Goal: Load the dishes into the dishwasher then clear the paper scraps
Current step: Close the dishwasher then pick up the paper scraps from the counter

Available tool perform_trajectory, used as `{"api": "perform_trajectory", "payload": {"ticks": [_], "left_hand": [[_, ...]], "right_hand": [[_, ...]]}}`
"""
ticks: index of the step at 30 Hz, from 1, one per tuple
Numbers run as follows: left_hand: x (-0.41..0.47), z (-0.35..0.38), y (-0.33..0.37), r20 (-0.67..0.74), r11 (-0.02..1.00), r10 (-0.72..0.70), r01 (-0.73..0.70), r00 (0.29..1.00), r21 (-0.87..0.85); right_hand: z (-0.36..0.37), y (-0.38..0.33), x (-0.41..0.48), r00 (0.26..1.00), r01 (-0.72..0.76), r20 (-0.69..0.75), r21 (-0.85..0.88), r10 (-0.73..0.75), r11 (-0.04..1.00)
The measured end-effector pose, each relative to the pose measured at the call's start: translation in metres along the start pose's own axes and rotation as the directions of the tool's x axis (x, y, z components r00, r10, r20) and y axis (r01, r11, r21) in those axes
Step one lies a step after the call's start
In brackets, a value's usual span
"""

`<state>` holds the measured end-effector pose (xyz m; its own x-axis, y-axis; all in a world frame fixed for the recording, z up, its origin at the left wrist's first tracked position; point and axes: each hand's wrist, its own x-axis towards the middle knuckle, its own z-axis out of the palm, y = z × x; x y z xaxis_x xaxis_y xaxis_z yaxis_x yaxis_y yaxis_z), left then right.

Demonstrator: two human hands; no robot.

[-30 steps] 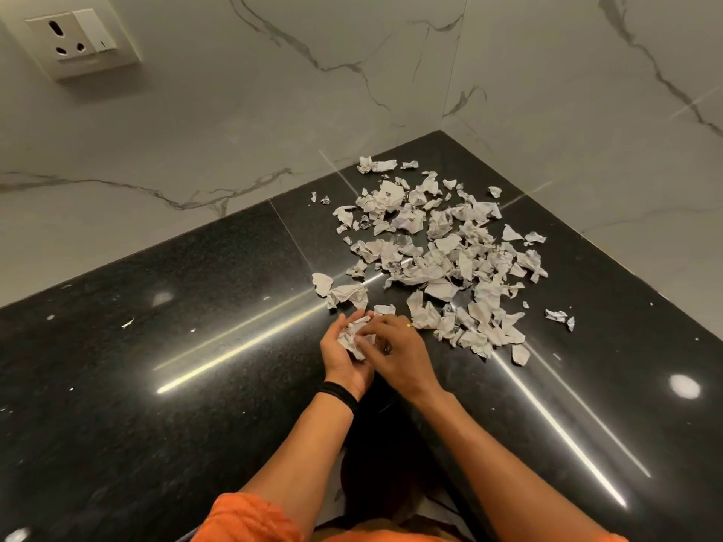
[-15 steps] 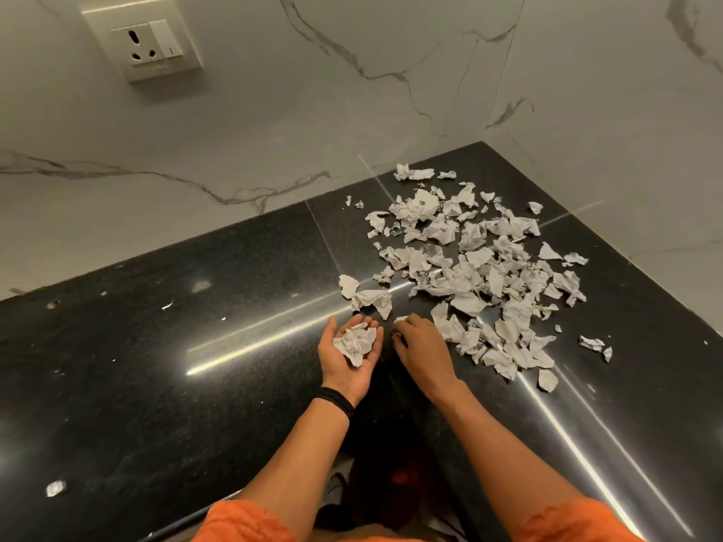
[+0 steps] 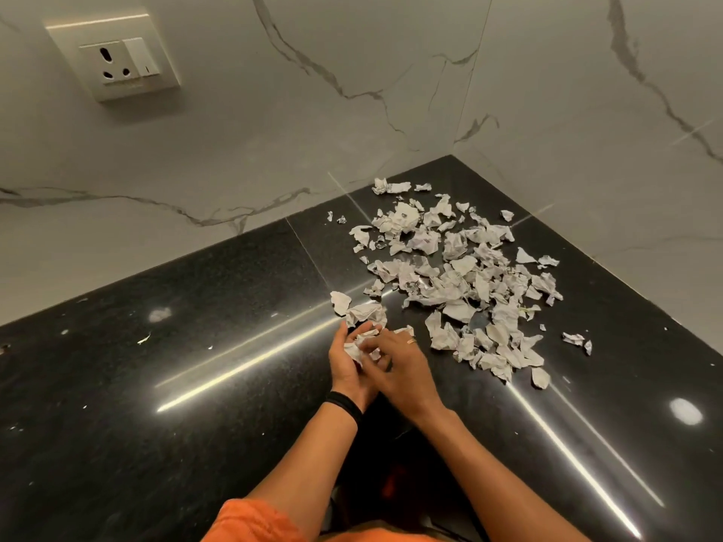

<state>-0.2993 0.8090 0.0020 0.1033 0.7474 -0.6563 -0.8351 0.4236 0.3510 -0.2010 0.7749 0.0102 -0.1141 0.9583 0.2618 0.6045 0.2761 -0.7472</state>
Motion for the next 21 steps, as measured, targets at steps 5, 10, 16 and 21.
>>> {"api": "perform_trajectory", "payload": {"ticks": [5,10,16,21], "left_hand": [[0.003,-0.003,0.008,0.026,0.998,-0.022,0.023,0.999,-0.050],[0.006,-0.010,0.017,0.042,0.995,-0.034,0.038,0.999,-0.094],[0.004,-0.009,0.030,0.041,0.996,-0.021,0.024,0.999,-0.081],[0.008,-0.013,0.037,0.026,0.999,-0.021,0.022,0.999,-0.034]], "right_hand": [[0.003,-0.001,0.001,0.999,-0.032,-0.032,0.041,0.034,0.999],[-0.016,0.027,0.023,0.986,-0.160,-0.047,-0.073,0.157,0.984],[-0.009,0.057,0.021,0.978,-0.104,0.116,-0.442,0.172,0.891],[-0.004,0.055,0.018,0.987,-0.097,0.064,-0.482,0.146,0.871]]}}
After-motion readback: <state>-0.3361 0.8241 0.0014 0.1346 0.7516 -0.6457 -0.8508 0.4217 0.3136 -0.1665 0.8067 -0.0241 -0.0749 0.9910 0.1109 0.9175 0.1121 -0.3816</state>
